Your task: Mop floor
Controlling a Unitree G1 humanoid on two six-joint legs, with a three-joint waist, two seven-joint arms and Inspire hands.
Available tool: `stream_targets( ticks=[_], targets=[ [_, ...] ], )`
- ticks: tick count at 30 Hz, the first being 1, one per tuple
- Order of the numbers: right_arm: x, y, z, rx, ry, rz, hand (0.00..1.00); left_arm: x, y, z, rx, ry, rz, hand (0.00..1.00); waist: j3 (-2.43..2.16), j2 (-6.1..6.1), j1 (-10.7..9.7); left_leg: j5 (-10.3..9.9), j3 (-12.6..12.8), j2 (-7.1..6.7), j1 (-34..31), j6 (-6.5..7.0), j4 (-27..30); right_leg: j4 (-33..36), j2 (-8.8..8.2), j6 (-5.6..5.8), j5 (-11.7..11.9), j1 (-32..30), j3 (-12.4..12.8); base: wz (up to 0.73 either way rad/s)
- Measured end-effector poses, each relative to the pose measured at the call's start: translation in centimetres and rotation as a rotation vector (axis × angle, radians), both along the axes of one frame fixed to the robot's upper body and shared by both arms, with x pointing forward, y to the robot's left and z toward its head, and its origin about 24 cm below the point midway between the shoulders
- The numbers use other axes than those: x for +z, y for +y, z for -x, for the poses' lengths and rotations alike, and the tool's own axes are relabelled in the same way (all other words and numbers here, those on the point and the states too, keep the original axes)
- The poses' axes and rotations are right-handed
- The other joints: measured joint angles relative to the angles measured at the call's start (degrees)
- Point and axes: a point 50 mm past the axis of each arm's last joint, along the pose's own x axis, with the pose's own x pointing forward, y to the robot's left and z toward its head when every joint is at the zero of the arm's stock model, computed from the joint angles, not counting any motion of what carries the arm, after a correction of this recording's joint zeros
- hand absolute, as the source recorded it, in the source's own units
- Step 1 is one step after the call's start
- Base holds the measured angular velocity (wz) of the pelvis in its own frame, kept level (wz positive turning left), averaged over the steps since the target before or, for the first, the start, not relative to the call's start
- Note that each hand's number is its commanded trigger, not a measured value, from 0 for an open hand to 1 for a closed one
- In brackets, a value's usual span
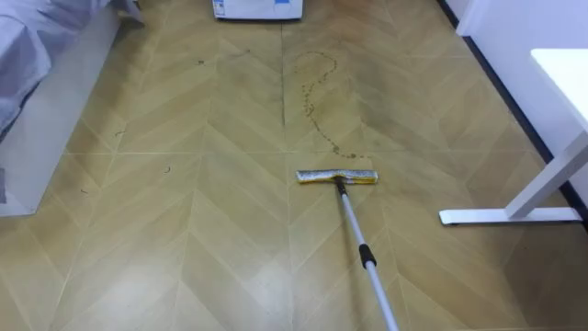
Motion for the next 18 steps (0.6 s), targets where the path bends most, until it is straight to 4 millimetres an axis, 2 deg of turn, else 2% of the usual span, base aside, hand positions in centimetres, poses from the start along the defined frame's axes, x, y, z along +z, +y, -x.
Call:
stream_targets(
  ticks=[17, 18],
  targets=[
    [0.03, -0.18, -0.48, -0.028, -0.004, 0.001, 1.0, -0.01, 0.08, 0.1, -0.006, 0.013, 0.04, 0.0, -0.12, 0.53, 0.3, 0.0, 0.0, 0.0, -1.0, 0.01, 0.3, 0.3, -0.01, -0.03, 0.0, -0.9, 0.2, 0.0],
    [0.03, -0.13, -0.44, -0.032, 0.002, -0.007, 1.0, 0.0, 0.12, 0.07, -0.006, 0.017, 0.044, 0.0, -0.02, 0.56, 0.2, 0.0, 0.0, 0.0, -1.4, 0.02, 0.6, 0.3, -0.03, -0.03, 0.0, -1.2, 0.2, 0.0]
  ],
)
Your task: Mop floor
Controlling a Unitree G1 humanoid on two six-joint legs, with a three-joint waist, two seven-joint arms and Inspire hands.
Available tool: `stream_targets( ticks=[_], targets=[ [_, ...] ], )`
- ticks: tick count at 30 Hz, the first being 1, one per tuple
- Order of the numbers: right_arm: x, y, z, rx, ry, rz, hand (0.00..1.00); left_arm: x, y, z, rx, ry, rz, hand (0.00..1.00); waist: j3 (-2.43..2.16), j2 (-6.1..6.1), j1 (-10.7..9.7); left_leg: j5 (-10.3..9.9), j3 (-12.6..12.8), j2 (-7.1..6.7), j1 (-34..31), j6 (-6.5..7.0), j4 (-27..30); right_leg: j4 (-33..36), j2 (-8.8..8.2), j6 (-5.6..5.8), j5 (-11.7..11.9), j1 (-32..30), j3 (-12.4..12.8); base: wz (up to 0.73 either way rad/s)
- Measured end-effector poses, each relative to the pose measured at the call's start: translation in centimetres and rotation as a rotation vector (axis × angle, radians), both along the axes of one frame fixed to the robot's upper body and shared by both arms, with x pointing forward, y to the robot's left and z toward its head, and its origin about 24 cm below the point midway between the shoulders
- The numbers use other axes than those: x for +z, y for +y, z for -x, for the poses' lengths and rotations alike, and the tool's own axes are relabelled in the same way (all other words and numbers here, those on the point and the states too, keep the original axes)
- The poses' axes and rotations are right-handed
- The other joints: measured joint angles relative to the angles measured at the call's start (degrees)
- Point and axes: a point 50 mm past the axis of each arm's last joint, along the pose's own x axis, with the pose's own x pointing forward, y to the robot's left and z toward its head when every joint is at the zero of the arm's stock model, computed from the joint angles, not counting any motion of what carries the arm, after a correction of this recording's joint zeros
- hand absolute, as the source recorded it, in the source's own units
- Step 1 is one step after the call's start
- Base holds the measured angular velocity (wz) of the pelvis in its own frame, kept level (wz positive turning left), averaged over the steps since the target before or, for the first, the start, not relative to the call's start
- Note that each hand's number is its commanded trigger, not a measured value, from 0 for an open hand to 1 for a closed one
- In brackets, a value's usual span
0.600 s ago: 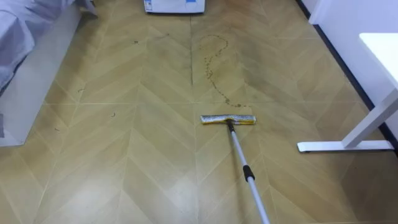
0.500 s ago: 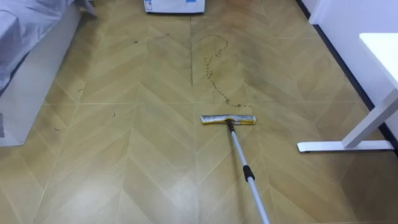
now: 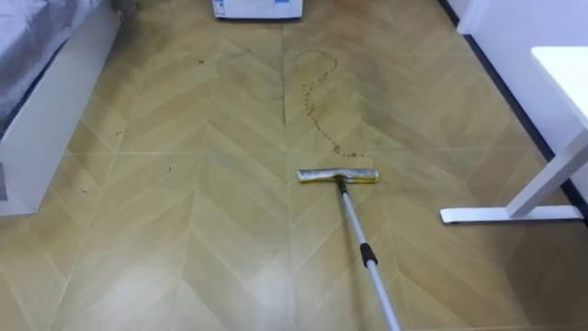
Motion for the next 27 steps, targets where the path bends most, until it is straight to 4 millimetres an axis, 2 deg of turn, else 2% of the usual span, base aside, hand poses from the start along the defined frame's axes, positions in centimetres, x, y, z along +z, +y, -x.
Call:
stream_targets(
  ticks=[9, 10, 14, 15, 16, 17, 19, 20, 21, 22, 24, 25, 26, 27],
  targets=[
    [0.0, -0.1, -0.9, -0.031, -0.019, -0.01, 1.0, -0.1, -0.1, -0.4, -0.004, 0.019, 0.037, 0.0, 0.09, 0.39, -0.2, 0.0, -0.8, -0.3, -6.1, 0.01, 3.3, 2.7, -0.78, -0.11, -0.3, -5.3, -1.0, 0.05],
    [0.0, -0.1, -1.0, -0.033, -0.02, -0.01, 1.0, -0.2, -0.1, -0.4, -0.003, 0.021, 0.04, 0.0, 0.15, 0.37, -0.2, 0.0, -0.8, -0.44, -6.9, 0.01, 4.0, 3.8, -1.01, -0.1, -0.8, -6.3, -0.9, 0.08],
    [0.1, -0.3, -1.5, -0.048, -0.033, -0.001, 1.0, -0.2, -0.3, -1.4, -0.008, 0.022, 0.063, 0.0, 0.44, -0.11, -0.2, -0.5, -0.8, -1.85, -13.9, 0.64, 9.9, 14.0, -3.68, -0.08, -4.9, -15.1, -1.0, 0.13],
    [0.1, -0.6, -1.5, -0.061, -0.035, 0.005, 1.0, -0.2, -0.4, -2.0, -0.014, 0.014, 0.069, 0.0, 0.68, 0.01, -0.1, -1.8, -0.7, -1.9, -16.8, 0.7, 13.1, 17.4, -4.12, -0.08, -6.2, -18.0, -0.9, 0.1],
    [0.2, -1.0, -1.5, -0.068, -0.036, 0.016, 1.0, -0.2, -0.3, -2.3, -0.015, 0.011, 0.069, 0.0, 0.75, 0.17, 0.4, -3.7, -0.8, -1.88, -19.9, 0.73, 17.2, 21.6, -4.53, -0.31, -7.9, -21.1, -0.8, 0.07],
    [0.3, -1.1, -1.6, -0.069, -0.039, 0.023, 1.0, -0.2, -0.2, -2.3, -0.018, 0.011, 0.067, 0.0, 0.84, 0.19, 0.5, -4.6, -1.0, -1.82, -21.8, 0.74, 19.8, 24.1, -4.82, -0.45, -8.7, -22.8, -0.8, 0.04],
    [0.3, -1.1, -1.3, -0.1, -0.033, 0.037, 1.0, -0.2, -0.1, -2.1, -0.016, 0.024, 0.06, 0.0, 1.03, 0.56, 0.7, -7.9, -2.6, -1.41, -28.5, -0.15, 30.8, 32.1, -4.97, -1.04, -12.4, -27.7, -0.8, 0.1],
    [0.2, -1.0, -1.1, -0.108, -0.028, 0.037, 1.0, -0.2, -0.1, -2.1, -0.019, 0.03, 0.06, 0.0, 1.03, 0.66, 0.9, -8.5, -2.6, -1.08, -29.9, -0.45, 33.4, 33.9, -4.93, -1.3, -13.2, -28.6, -1.0, 0.17],
    [0.2, -0.9, -0.9, -0.124, -0.022, 0.036, 1.0, -0.3, -0.2, -2.1, -0.032, 0.04, 0.062, 0.0, 1.14, 0.84, 1.4, -9.1, -2.8, -0.54, -33.0, -0.76, 38.5, 37.1, -5.01, -2.25, -15.2, -30.3, -1.7, 0.17],
    [0.2, -0.8, -0.8, -0.127, -0.018, 0.036, 1.0, -0.3, -0.3, -2.1, -0.033, 0.042, 0.063, 0.0, 1.14, 0.81, 1.6, -9.1, -3.0, -0.4, -34.3, -0.77, 40.9, 38.7, -5.02, -2.41, -15.9, -31.0, -1.8, 0.26],
    [0.3, -0.9, -1.7, -0.134, -0.031, 0.046, 1.0, -0.3, -0.4, -2.1, -0.048, 0.047, 0.067, 0.0, 1.04, 0.9, 2.0, -8.7, -3.3, 0.75, -39.2, -1.3, 50.3, 44.6, -5.13, -3.24, -19.0, -33.3, -2.0, 0.19],
    [0.3, -1.1, -2.0, -0.13, -0.032, 0.055, 1.0, -0.3, -0.4, -2.0, -0.055, 0.052, 0.067, 0.0, 0.95, 1.03, 2.2, -8.5, -3.5, 1.2, -40.3, -1.44, 52.8, 46.0, -4.86, -3.2, -20.0, -33.8, -1.9, 0.03],
    [0.5, -1.6, -2.8, -0.108, -0.042, 0.078, 1.0, -0.4, -0.5, -1.6, -0.061, 0.07, 0.068, 0.0, 1.02, 1.16, 2.8, -7.3, -3.8, 1.76, -42.4, -1.67, 57.5, 48.8, -4.67, -3.68, -21.5, -34.1, -2.0, -0.05],
    [0.8, -2.3, -4.0, -0.092, -0.066, 0.104, 1.0, -0.4, -0.5, -1.8, -0.08, 0.071, 0.068, 0.0, 1.1, 1.11, 3.1, -4.9, -3.7, 2.24, -44.5, -1.71, 61.9, 51.0, -4.66, -4.13, -22.6, -34.3, -1.9, -0.07]
  ],
)
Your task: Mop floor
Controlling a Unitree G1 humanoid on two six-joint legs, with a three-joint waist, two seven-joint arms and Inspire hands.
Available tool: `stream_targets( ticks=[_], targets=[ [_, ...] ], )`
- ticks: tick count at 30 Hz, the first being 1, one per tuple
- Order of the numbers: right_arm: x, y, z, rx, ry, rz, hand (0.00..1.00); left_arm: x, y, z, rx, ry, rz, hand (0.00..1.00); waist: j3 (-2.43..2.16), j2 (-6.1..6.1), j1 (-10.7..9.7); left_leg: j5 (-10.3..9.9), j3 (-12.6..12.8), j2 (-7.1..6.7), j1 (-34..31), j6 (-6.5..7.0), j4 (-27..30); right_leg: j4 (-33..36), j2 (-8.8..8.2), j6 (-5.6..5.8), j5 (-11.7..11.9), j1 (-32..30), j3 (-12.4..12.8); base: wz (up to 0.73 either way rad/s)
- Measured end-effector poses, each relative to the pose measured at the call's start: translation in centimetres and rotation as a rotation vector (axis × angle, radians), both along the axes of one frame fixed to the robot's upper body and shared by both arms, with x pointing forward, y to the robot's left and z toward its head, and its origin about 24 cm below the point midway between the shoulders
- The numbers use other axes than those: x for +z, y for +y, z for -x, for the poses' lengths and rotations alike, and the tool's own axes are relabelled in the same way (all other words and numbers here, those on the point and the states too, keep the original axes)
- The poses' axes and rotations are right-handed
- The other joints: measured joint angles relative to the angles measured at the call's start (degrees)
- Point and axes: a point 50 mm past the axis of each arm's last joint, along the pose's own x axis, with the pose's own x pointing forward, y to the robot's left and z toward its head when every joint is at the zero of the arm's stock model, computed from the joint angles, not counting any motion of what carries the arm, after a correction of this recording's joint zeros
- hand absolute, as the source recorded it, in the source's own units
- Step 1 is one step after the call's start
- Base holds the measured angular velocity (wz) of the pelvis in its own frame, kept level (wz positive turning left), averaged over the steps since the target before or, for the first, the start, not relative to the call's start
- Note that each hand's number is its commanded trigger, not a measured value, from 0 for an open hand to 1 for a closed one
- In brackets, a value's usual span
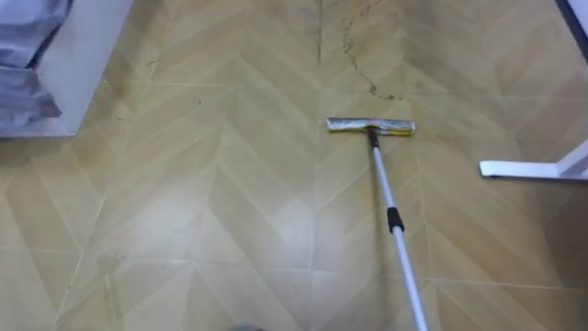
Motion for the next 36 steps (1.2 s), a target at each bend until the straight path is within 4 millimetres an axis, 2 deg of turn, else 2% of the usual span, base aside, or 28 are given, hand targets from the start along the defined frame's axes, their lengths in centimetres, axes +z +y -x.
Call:
stream_targets(
  ticks=[1, 2, 4, 7, 10, 11, 12, 13, 14, 15, 16, 17, 18, 20, 21, 22, 23, 24, 25, 27, 28, 29, 31, 32, 33, 34, 35, 36],
  targets=[
    [0.3, -0.7, -1.7, 0.012, -0.037, 0.024, 1.0, 0.0, 0.0, 0.4, -0.004, 0.014, 0.003, 0.0, 0.23, -0.31, 0.3, 3.6, -0.1, 0.14, -2.2, 0.08, 3.8, 1.7, 0.47, -0.1, -0.8, -0.2, 0.7, -0.09],
    [0.6, -1.0, -2.6, 0.017, -0.059, 0.037, 1.0, 0.0, -0.1, 0.3, 0.002, 0.011, 0.008, 0.0, 0.42, -0.42, 0.8, 5.2, -0.1, 0.22, -3.1, 0.04, 5.2, 2.2, 1.07, -0.25, -1.0, -0.4, 1.5, -0.05],
    [1.3, -1.8, -5.2, 0.018, -0.13, 0.059, 1.0, 0.0, -0.2, -0.3, -0.009, -0.006, 0.028, 0.0, 0.52, 0.26, 1.8, 5.1, 0.5, -0.07, -5.5, 0.37, 3.0, 3.1, 2.04, -0.7, -1.4, -0.5, 2.3, 0.06],
    [1.9, -1.3, -8.6, -0.01, -0.25, 0.025, 1.0, 0.1, 0.2, -0.6, -0.014, -0.024, 0.044, 0.0, 0.39, -0.16, 3.3, 4.9, 1.6, -2.3, -6.1, 0.5, -17.3, 1.8, 1.96, 0.36, -2.1, -1.0, 3.4, 0.05],
    [1.5, -0.8, -8.1, -0.066, -0.262, -0.024, 1.0, 0.0, 0.1, -0.2, -0.017, -0.009, 0.076, 0.0, 0.0, -0.3, 3.1, 5.4, 2.1, -3.53, -5.3, 0.8, -21.2, -0.8, 0.68, 1.48, -2.6, 0.8, 3.8, 0.05],
    [1.3, -1.1, -6.5, -0.103, -0.234, -0.025, 1.0, 0.0, 0.0, -0.2, -0.016, -0.009, 0.094, 0.0, -0.58, -0.42, 3.1, 5.1, 3.0, -4.33, -4.5, 1.39, -22.3, -2.9, 0.44, 2.49, -2.0, 2.2, 4.8, 0.35],
    [1.0, -1.8, -4.2, -0.131, -0.18, -0.014, 1.0, 0.0, -0.1, -0.3, -0.017, -0.009, 0.106, 0.0, -1.06, -0.33, 2.6, 3.5, 4.3, -5.75, -2.9, 4.34, -23.3, -4.2, -0.02, 3.22, -1.2, 3.8, 6.7, 0.37],
    [1.1, -2.7, -2.4, -0.148, -0.126, 0.007, 1.0, 0.0, -0.2, -0.4, -0.017, -0.011, 0.11, 0.0, -1.17, -0.08, 2.7, 1.8, 5.9, -6.73, -2.0, 7.07, -23.4, -1.5, -0.28, 4.19, -0.4, 2.8, 9.4, 0.24],
    [1.2, -3.1, -1.5, -0.157, -0.099, 0.018, 1.0, 0.0, -0.2, -0.4, -0.017, -0.013, 0.11, 0.0, -1.13, -0.05, 2.7, 1.3, 6.3, -7.34, -1.7, 7.86, -23.2, 1.8, -0.31, 4.87, 1.3, 1.1, 10.7, 0.05],
    [1.1, -3.5, 0.5, -0.156, -0.041, 0.033, 1.0, 0.0, -0.2, -0.8, -0.02, -0.022, 0.105, 0.0, -1.01, 0.6, 2.6, -0.4, 6.3, -8.3, -1.2, 8.36, -22.3, 8.6, -0.09, 5.39, 6.1, -2.0, 12.5, 0.0],
    [1.1, -3.5, 1.6, -0.161, -0.011, 0.036, 1.0, 0.0, -0.2, -1.0, -0.021, -0.027, 0.101, 0.0, -1.16, 1.27, 2.6, -1.5, 6.0, -8.39, -1.0, 8.82, -21.8, 10.7, 0.24, 5.33, 8.1, -3.5, 12.8, 0.0],
    [1.0, -3.2, 3.2, -0.18, 0.037, 0.031, 1.0, 0.0, -0.1, -1.4, -0.028, -0.046, 0.094, 0.0, -1.01, 2.36, 2.3, -2.8, 5.4, -8.52, -0.9, 9.29, -21.4, 12.7, 1.28, 5.26, 9.0, -7.3, 12.9, 0.1],
    [0.8, -2.6, 4.4, -0.203, 0.07, 0.016, 1.0, 0.1, -0.2, -2.0, -0.036, -0.065, 0.082, 0.0, -0.69, 3.31, 0.9, -3.4, 4.9, -8.63, -0.7, 9.7, -21.5, 12.3, 1.63, 5.25, 8.9, -11.3, 12.2, 0.2],
    [0.5, -1.5, 5.7, -0.22, 0.099, -0.009, 1.0, 0.0, -0.6, -2.3, -0.055, -0.082, 0.075, 0.0, -0.65, 4.45, -1.1, -4.2, 4.2, -9.09, -0.5, 9.82, -22.0, 6.0, 1.73, 5.09, 9.1, -16.1, 10.4, 0.2],
    [0.3, -0.8, 6.2, -0.231, 0.111, -0.017, 1.0, -0.1, -0.9, -2.3, -0.061, -0.081, 0.075, 0.0, -0.59, 4.4, -1.0, -4.8, 4.2, -9.22, 0.0, 9.64, -22.3, -1.1, 2.17, 4.44, 10.1, -17.9, 10.0, -0.1],
    [0.3, -0.6, 6.4, -0.233, 0.116, -0.018, 1.0, -0.1, -1.1, -2.2, -0.061, -0.078, 0.077, 0.0, -0.62, 4.35, -0.9, -5.3, 4.2, -9.27, 0.4, 9.39, -22.3, -4.7, 2.45, 4.2, 11.4, -18.2, 9.8, -0.3],
    [0.2, -0.3, 6.5, -0.233, 0.124, -0.016, 1.0, -0.2, -1.5, -2.0, -0.06, -0.07, 0.079, 0.0, -0.54, 4.48, -0.9, -7.0, 3.9, -9.27, 1.5, 8.96, -22.1, -8.9, 3.05, 2.99, 15.4, -18.2, 9.2, -0.18],
    [0.2, -0.2, 6.5, -0.232, 0.129, -0.012, 1.0, -0.3, -1.8, -2.0, -0.06, -0.067, 0.085, 0.0, -0.51, 4.52, -0.7, -8.3, 3.2, -9.02, 2.0, 8.25, -21.1, -8.9, 3.22, 1.74, 16.8, -17.5, 8.4, -0.17],
    [0.2, -0.2, 6.2, -0.231, 0.124, -0.011, 1.0, -0.3, -1.9, -2.0, -0.059, -0.069, 0.088, 0.0, -0.59, 4.62, -0.4, -8.6, 2.7, -8.97, 2.2, 7.84, -20.7, -8.7, 3.26, 1.26, 16.3, -17.2, 7.9, -0.17],
    [0.2, -0.6, 3.2, -0.206, 0.069, 0.005, 1.0, -0.2, -1.6, -2.4, -0.053, -0.08, 0.075, 0.0, 0.08, 3.5, -0.1, -9.3, 2.4, -8.85, 2.6, 6.55, -17.7, -6.3, 2.89, 0.14, 13.6, -16.5, 7.1, -0.14],
    [0.3, -0.8, 2.3, -0.2, 0.055, 0.014, 1.0, -0.2, -1.6, -2.4, -0.047, -0.083, 0.071, 0.0, 0.41, 2.84, -0.1, -9.3, 2.5, -8.74, 2.4, 6.47, -16.5, -5.7, 2.9, -0.05, 12.8, -16.3, 7.0, 0.0],
    [0.6, -1.6, 0.3, -0.185, 0.014, 0.038, 1.0, -0.2, -1.5, -2.5, -0.027, -0.088, 0.069, 0.0, 0.22, 2.98, 0.2, -9.3, 2.5, -8.1, 1.7, 6.27, -13.5, -4.5, 3.14, -0.68, 11.2, -15.9, 6.6, 0.0],
    [1.5, -2.8, -3.1, -0.153, -0.049, 0.08, 1.0, 0.0, -1.1, -2.7, 0.0, -0.1, 0.053, 0.0, 0.63, 1.89, 1.7, -8.1, 3.0, -7.35, -0.3, 4.21, -7.5, -1.8, 3.42, -1.42, 8.8, -16.0, 6.8, -0.04],
    [2.3, -3.7, -5.7, -0.138, -0.113, 0.109, 1.0, 0.0, -0.7, -2.8, 0.003, -0.101, 0.041, 0.0, 0.69, 1.33, 2.6, -7.0, 3.0, -6.54, -2.0, 2.44, -3.1, -0.3, 3.96, -1.7, 7.6, -16.0, 6.8, -0.07],
    [3.1, -4.2, -8.2, -0.127, -0.189, 0.127, 1.0, 0.2, 0.0, -2.7, 0.022, -0.105, 0.024, 0.0, 0.91, 0.25, 3.3, -4.7, 2.9, -5.72, -4.0, 1.09, 1.1, 0.8, 4.63, -2.04, 6.4, -15.8, 6.9, 0.03],
    [3.7, -4.4, -10.0, -0.119, -0.256, 0.13, 1.0, 0.3, 0.7, -2.7, 0.037, -0.109, 0.006, 0.0, 0.77, -0.27, 4.0, -4.7, 2.5, -4.87, -6.2, 0.74, 2.2, 0.9, 5.53, -2.06, 5.8, -15.4, 7.1, 0.09],
    [4.0, -4.4, -11.0, -0.118, -0.299, 0.125, 1.0, 0.4, 1.0, -2.8, 0.036, -0.112, -0.003, 0.0, 0.65, -0.4, 4.4, -4.9, 2.4, -4.53, -7.5, 1.16, 1.3, 0.9, 5.77, -2.1, 5.6, -15.1, 7.1, 0.13],
    [4.5, -4.3, -12.6, -0.113, -0.365, 0.113, 1.0, 0.6, 1.6, -2.7, 0.035, -0.112, -0.017, 0.0, 1.03, -1.32, 5.5, -5.0, 2.4, -4.0, -9.9, 1.24, -2.2, 0.8, 5.86, -1.87, 5.5, -14.2, 7.0, 0.07]
  ],
)
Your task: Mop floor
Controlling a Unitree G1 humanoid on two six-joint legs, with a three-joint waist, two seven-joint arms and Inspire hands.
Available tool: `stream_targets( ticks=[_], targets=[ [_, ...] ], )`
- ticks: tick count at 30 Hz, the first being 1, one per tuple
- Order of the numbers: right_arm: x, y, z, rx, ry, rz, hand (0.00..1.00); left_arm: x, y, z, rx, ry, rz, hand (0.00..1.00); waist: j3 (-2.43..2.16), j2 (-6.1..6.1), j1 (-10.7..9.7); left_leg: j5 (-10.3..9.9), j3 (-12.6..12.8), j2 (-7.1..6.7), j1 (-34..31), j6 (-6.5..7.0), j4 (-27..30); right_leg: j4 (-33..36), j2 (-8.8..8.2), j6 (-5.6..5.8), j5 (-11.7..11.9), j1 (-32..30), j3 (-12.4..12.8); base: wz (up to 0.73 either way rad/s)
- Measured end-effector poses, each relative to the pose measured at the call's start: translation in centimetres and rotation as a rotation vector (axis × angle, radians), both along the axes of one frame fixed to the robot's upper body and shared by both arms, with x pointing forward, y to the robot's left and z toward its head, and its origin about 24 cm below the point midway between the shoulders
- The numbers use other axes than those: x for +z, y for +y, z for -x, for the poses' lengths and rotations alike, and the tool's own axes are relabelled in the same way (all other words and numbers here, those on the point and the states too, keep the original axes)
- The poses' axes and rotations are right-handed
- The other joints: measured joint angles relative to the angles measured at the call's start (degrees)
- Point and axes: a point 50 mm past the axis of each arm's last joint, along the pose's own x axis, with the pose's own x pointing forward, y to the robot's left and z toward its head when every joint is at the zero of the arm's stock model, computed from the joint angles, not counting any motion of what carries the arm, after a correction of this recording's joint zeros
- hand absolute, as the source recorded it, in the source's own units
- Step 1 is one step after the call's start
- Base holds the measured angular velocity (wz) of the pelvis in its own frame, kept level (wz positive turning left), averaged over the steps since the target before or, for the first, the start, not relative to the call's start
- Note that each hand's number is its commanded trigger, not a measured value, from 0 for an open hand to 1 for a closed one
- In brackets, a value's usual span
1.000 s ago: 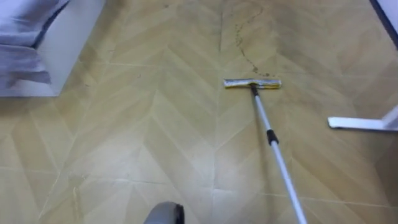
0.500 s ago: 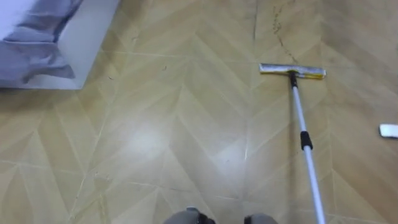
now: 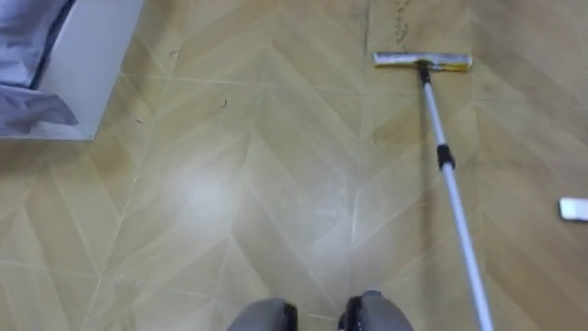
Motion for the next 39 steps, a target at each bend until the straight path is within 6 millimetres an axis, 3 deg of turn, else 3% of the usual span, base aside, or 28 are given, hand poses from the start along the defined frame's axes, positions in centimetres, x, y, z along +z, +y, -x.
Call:
stream_targets(
  ticks=[2, 3, 4, 5, 6, 8, 9, 10, 11, 12, 13, 15, 16, 18, 19, 21, 24, 26, 27, 28, 29, 30, 32, 33, 35, 37, 38, 39],
  targets=[
    [0.3, 0.3, -1.1, 0.008, -0.051, -0.021, 1.0, 0.0, 0.1, 0.8, 0.0, 0.012, -0.002, 0.0, -0.17, -0.12, 0.7, 1.0, -1.2, -0.12, -1.9, -0.51, -10.0, -0.8, 0.03, 0.14, -1.1, 2.1, -0.4, 0.05],
    [0.1, 0.4, -0.9, -0.01, -0.062, -0.045, 1.0, -0.1, 0.1, 1.6, 0.003, 0.026, 0.006, 0.0, -0.21, 0.13, 0.6, 4.3, -1.5, -0.08, -2.2, 0.66, -14.6, -1.2, -0.2, 0.64, -2.3, 4.0, -0.7, 0.15],
    [-0.4, 0.4, 0.4, -0.039, -0.04, -0.065, 1.0, -0.2, 0.0, 2.2, 0.007, 0.046, 0.018, 0.0, -0.57, 0.68, 0.5, 5.8, -1.4, -0.16, -1.2, 2.29, -15.5, -1.9, -0.57, 1.64, -3.5, 6.0, -1.0, 0.2],
    [-0.7, 0.4, 1.2, -0.059, -0.027, -0.074, 1.0, -0.2, 0.0, 2.3, 0.007, 0.049, 0.025, 0.0, -0.67, 0.99, 0.4, 6.0, -1.0, -0.06, -0.6, 2.79, -15.5, -2.4, -0.69, 2.19, -3.9, 6.9, -1.0, 0.27],
    [-1.3, 0.2, 3.0, -0.095, 0.005, -0.082, 1.0, -0.2, -0.1, 2.4, 0.008, 0.056, 0.039, 0.0, -0.88, 1.61, 0.4, 5.2, 0.0, -0.16, 0.5, 4.23, -15.6, -3.4, -1.21, 2.86, -4.4, 8.2, -0.8, 0.21],
    [-1.8, -0.5, 5.8, -0.127, 0.073, -0.08, 1.0, -0.3, -0.5, 1.7, -0.008, 0.045, 0.052, 0.0, -0.95, 2.38, -0.2, 4.0, 1.0, -1.94, 1.9, 5.91, -16.2, -2.1, -2.71, 3.66, -4.6, 8.6, 0.6, 0.2],
    [-2.0, -1.0, 8.1, -0.138, 0.14, -0.059, 1.0, -0.3, -0.7, 1.0, -0.032, 0.032, 0.054, 0.0, -1.12, 3.15, -0.8, 3.0, 1.6, -3.24, 2.6, 6.97, -16.2, 1.4, -3.53, 5.84, -3.4, 7.5, 1.4, 0.16],
    [-2.2, -1.1, 9.2, -0.137, 0.172, -0.053, 1.0, -0.3, -0.8, 0.8, -0.033, 0.023, 0.055, 0.0, -1.22, 3.45, -0.9, 2.5, 2.0, -3.69, 3.0, 7.4, -16.2, 3.5, -3.87, 6.75, -2.4, 6.7, 2.3, 0.09],
    [-2.4, -1.2, 11.6, -0.144, 0.234, -0.04, 1.0, -0.3, -1.0, 0.6, -0.033, 0.009, 0.061, 0.0, -1.79, 4.29, -1.5, 1.4, 2.3, -4.34, 3.8, 7.98, -16.2, 7.3, -4.1, 7.85, 0.3, 5.2, 3.4, -0.1],
    [-2.7, -1.0, 13.7, -0.156, 0.291, -0.041, 1.0, -0.4, -1.2, 0.6, -0.033, 0.006, 0.063, 0.0, -2.2, 5.21, -1.7, 0.4, 2.0, -4.63, 4.6, 8.2, -16.3, 10.3, -3.54, 8.18, 2.8, 3.4, 4.5, -0.14],
    [-2.8, -0.7, 14.4, -0.158, 0.315, -0.043, 1.0, -0.4, -1.3, 0.5, -0.033, 0.005, 0.062, 0.0, -2.27, 5.51, -1.9, 0.0, 2.0, -4.6, 5.1, 8.28, -16.5, 10.6, -3.17, 8.13, 3.0, 2.3, 5.0, -0.18],
    [-3.5, 1.1, 16.8, -0.166, 0.387, -0.08, 1.0, -0.4, -1.6, 0.5, -0.034, 0.004, 0.063, 0.0, -1.79, 6.14, -4.1, -0.9, 1.9, -4.66, 6.9, 8.26, -17.5, 4.5, -2.92, 7.93, 3.0, -1.4, 5.1, -0.06],
    [-3.7, 1.9, 17.9, -0.172, 0.417, -0.1, 1.0, -0.5, -1.9, 0.5, -0.033, 0.005, 0.065, 0.0, -1.67, 6.2, -4.8, -1.8, 1.8, -4.8, 7.5, 7.87, -17.2, -1.7, -3.13, 7.27, 4.0, -2.3, 5.1, 0.0],
    [-3.8, 2.5, 18.9, -0.177, 0.446, -0.112, 1.0, -0.7, -2.9, 0.7, -0.02, 0.009, 0.08, 0.0, -1.33, 6.79, -5.5, -3.8, 0.9, -4.45, 7.8, 7.0, -15.2, -3.9, -2.92, 5.74, 4.6, -2.1, 3.6, -0.04],
    [-3.9, 2.8, 18.5, -0.174, 0.445, -0.115, 1.0, -0.8, -3.3, 0.6, -0.005, 0.006, 0.097, 0.0, -1.49, 7.06, -5.6, -4.5, 0.9, -4.04, 7.8, 6.49, -14.8, -3.7, -3.13, 4.92, 4.1, -2.0, 2.0, -0.09],
    [-4.0, 2.9, 17.1, -0.164, 0.424, -0.119, 1.0, -0.8, -3.6, 0.0, 0.008, -0.009, 0.108, 0.0, -1.22, 6.64, -5.7, -4.8, 0.7, -4.06, 7.8, 5.94, -14.5, -3.0, -4.18, 4.09, 3.1, -2.0, 0.3, 0.02],
    [-3.5, 1.6, 13.3, -0.129, 0.359, -0.073, 1.0, -0.8, -3.5, 0.0, 0.039, -0.015, 0.113, 0.0, -0.99, 6.21, -5.3, -5.4, 0.4, -3.7, 7.4, 4.75, -12.4, -1.2, -4.61, 3.47, 0.6, -2.1, 0.1, 0.09],
    [-2.7, 0.2, 10.2, -0.105, 0.296, -0.024, 1.0, -0.7, -2.9, 0.2, 0.052, -0.012, 0.102, 0.0, -0.62, 5.6, -4.5, -3.6, 0.5, -2.66, 4.6, 1.86, -5.9, 0.7, -3.77, 3.4, -1.4, -2.4, 0.5, -0.02],
    [-2.0, -0.5, 7.9, -0.076, 0.249, 0.011, 1.0, -0.5, -2.1, 0.7, 0.052, -0.001, 0.082, 0.0, -0.54, 4.65, -3.6, 0.0, 0.6, -1.68, 1.6, -0.32, -0.4, 1.9, -3.19, 3.05, -2.2, -2.3, 0.8, -0.09],
    [-1.6, -0.8, 6.8, -0.068, 0.223, 0.022, 1.0, -0.5, -1.7, 1.0, 0.053, 0.005, 0.072, 0.0, -0.55, 4.01, -3.0, 1.8, 0.6, -1.52, 0.5, -0.48, 1.7, 2.2, -2.88, 2.86, -2.5, -2.3, 1.1, -0.15],
    [-0.9, -1.2, 4.6, -0.049, 0.165, 0.036, 1.0, -0.3, -1.0, 1.5, 0.053, 0.011, 0.052, 0.0, -0.76, 2.68, -2.1, 2.8, 0.6, -0.98, -1.3, -0.13, 1.6, 2.3, -2.21, 2.61, -2.6, -2.0, 1.8, 0.0],
    [-0.3, -1.5, 2.9, -0.038, 0.108, 0.044, 1.0, -0.2, -0.4, 1.7, 0.054, 0.015, 0.037, 0.0, -0.56, 1.63, -1.8, 2.6, 0.4, -1.05, -2.6, -0.12, -3.1, 1.9, -1.59, 2.24, -2.5, -1.3, 2.2, 0.07],
    [0.3, -1.8, 1.4, -0.018, 0.041, 0.056, 1.0, -0.2, -0.2, 2.1, 0.055, 0.023, 0.039, 0.0, -0.68, 1.76, -0.5, 3.2, -0.1, -0.86, -3.9, -0.11, -12.2, 0.2, 0.22, 2.12, -2.5, 1.0, 2.8, 0.11],
    [0.5, -1.6, 0.6, -0.006, 0.008, 0.053, 1.0, -0.2, -0.3, 2.6, 0.059, 0.032, 0.049, 0.0, -0.81, 1.86, 0.1, 5.2, -0.3, -0.78, -3.6, 0.96, -16.3, -1.1, 0.42, 2.73, -2.9, 2.9, 3.0, -0.07],
    [0.2, -1.4, 0.9, -0.003, -0.002, 0.027, 1.0, -0.3, -0.4, 3.4, 0.064, 0.056, 0.067, 0.0, -0.85, 1.99, 0.2, 6.4, -0.2, -1.18, -0.8, 3.54, -17.7, -3.2, 0.27, 3.66, -3.6, 6.2, 3.3, -0.05],
    [-0.6, -1.7, 3.7, -0.038, 0.054, 0.015, 1.0, -0.3, -0.4, 3.0, 0.062, 0.054, 0.078, 0.0, -0.9, 2.28, 0.1, 4.9, 1.4, -1.73, 0.7, 6.19, -17.3, -2.0, -1.05, 4.69, -3.6, 7.4, 3.7, 0.15],
    [-0.9, -1.9, 4.6, -0.046, 0.077, 0.019, 1.0, -0.3, -0.5, 2.5, 0.06, 0.045, 0.081, 0.0, -0.9, 2.31, -0.1, 4.3, 1.6, -2.42, 0.9, 6.61, -17.1, 0.2, -1.34, 5.84, -2.8, 6.5, 3.7, 0.29],
    [-1.3, -2.1, 6.6, -0.063, 0.132, 0.027, 1.0, -0.3, -0.7, 1.8, 0.05, 0.023, 0.087, 0.0, -1.13, 3.06, -1.1, 3.4, 1.7, -3.38, 1.3, 7.95, -16.4, 5.2, -2.15, 7.21, 0.0, 4.7, 3.9, 0.29]
  ],
)
